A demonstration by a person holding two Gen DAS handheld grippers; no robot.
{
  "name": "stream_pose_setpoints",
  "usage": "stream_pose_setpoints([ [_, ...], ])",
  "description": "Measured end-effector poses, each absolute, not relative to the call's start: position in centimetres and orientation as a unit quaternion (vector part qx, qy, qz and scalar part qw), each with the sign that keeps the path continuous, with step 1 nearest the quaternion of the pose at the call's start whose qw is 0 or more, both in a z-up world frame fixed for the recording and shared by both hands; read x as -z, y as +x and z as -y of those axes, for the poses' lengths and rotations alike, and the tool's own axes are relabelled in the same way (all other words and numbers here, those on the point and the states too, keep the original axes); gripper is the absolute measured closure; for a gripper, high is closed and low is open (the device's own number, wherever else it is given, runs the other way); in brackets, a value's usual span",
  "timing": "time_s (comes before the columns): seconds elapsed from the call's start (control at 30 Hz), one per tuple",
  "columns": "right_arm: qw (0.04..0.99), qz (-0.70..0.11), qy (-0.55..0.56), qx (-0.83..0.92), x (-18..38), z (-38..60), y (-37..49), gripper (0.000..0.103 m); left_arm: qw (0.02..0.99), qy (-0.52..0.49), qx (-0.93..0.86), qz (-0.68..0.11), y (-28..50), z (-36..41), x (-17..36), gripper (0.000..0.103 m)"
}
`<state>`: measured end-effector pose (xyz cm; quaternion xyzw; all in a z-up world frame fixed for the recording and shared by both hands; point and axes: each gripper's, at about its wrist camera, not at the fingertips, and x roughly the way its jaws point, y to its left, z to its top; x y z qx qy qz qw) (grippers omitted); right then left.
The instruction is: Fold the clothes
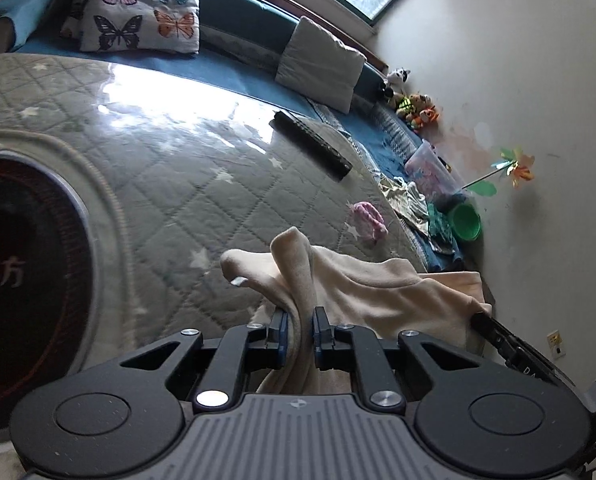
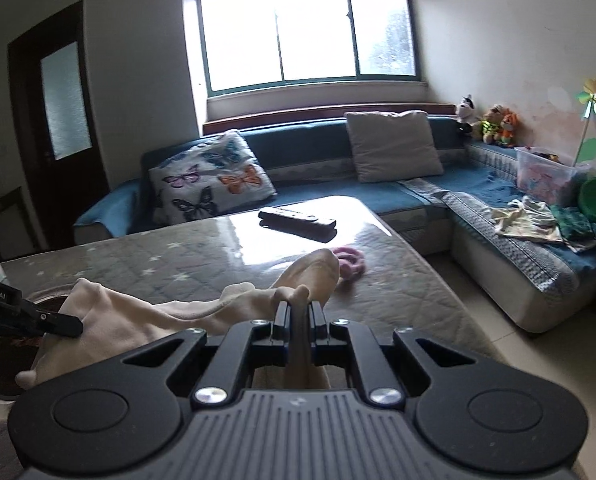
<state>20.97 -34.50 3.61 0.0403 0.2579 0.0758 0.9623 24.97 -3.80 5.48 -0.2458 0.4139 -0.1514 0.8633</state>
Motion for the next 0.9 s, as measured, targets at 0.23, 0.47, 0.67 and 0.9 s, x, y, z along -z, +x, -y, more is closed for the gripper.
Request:
stream_pose_setpoints([
  [0.23,0.959,-0.275,0.047,-0.055,-2.0,36.5,22.9,0.095,0.862,-0.226,0.15,-0.428,27.0,5.8,-4.4,0.09],
  [0.47,0.953,-0.299,0.044,-0.036,0.2,37.3,23.9,0.095,0.859,-0.211,0.138,-0.445,27.6,6.1,-3.2,0.088],
  [0.67,0.951,-0.305,0.036,-0.033,0.7,37.0,23.7,0.089,0.863,-0.194,0.12,-0.451,27.1,5.6,-2.7,0.068],
  [0.9,0.952,-0.303,0.033,-0.036,0.8,36.5,21.9,0.056,0.873,-0.168,0.115,-0.444,24.8,5.3,-2.8,0.044],
])
